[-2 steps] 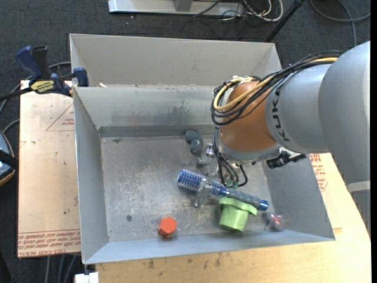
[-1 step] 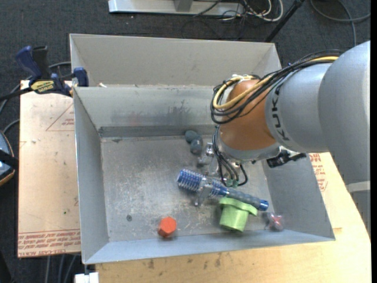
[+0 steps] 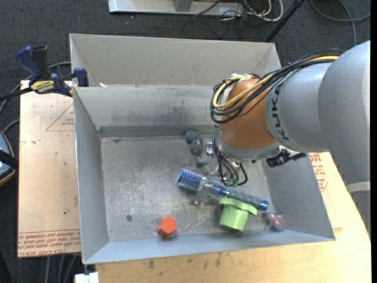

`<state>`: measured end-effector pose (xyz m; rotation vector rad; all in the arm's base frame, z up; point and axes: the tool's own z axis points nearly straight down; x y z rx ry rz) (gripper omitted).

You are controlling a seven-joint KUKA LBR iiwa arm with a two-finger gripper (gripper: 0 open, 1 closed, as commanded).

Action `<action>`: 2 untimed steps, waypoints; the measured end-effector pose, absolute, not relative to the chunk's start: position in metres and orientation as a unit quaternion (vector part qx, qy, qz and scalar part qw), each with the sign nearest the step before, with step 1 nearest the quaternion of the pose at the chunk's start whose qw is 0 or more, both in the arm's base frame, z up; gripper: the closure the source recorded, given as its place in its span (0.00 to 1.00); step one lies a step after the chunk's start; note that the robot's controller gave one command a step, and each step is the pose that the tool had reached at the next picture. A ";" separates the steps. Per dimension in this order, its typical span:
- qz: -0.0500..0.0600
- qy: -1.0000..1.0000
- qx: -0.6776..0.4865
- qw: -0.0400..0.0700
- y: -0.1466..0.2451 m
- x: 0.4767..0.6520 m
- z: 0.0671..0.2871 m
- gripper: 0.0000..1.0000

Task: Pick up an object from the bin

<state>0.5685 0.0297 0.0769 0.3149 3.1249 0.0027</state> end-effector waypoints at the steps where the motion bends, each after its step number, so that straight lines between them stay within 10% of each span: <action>1: 0.001 0.995 0.100 0.000 0.030 0.569 0.078 0.00; 2: 0.001 0.995 0.100 0.000 0.030 0.569 0.078 0.00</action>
Offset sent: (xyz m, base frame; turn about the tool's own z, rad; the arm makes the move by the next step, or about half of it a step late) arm 0.0000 0.0000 0.0000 0.0000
